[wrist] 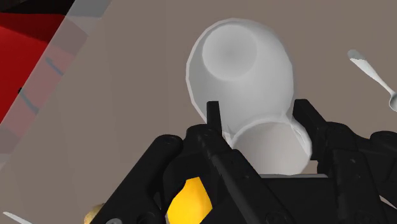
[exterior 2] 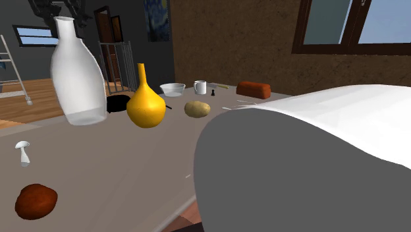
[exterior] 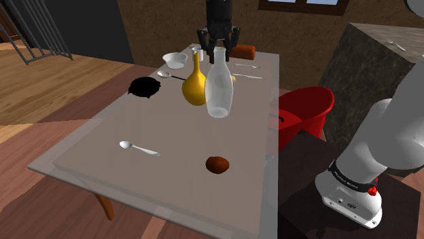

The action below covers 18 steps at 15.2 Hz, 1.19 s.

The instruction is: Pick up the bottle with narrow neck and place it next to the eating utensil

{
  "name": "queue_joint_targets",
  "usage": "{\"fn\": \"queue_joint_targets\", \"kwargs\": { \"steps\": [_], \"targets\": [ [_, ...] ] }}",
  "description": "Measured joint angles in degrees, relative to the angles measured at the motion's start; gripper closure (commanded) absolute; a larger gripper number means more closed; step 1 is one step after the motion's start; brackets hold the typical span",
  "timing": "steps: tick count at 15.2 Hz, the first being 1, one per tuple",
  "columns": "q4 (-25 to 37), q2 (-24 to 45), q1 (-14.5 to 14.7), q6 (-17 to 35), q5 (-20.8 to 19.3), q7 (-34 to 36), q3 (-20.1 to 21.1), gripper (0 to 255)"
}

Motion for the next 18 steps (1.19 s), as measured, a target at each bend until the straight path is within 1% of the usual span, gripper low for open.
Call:
{"fn": "queue_joint_targets", "kwargs": {
  "steps": [9,15,18],
  "targets": [
    [3.97,9.27,5.85,5.88,-1.2,10.15,4.67,255],
    [10.3,17.26,10.24,7.78,-3.1,16.26,6.68,255],
    [9.72,18.63,10.82,9.72,-3.43,16.95,6.81,255]
  ]
}}
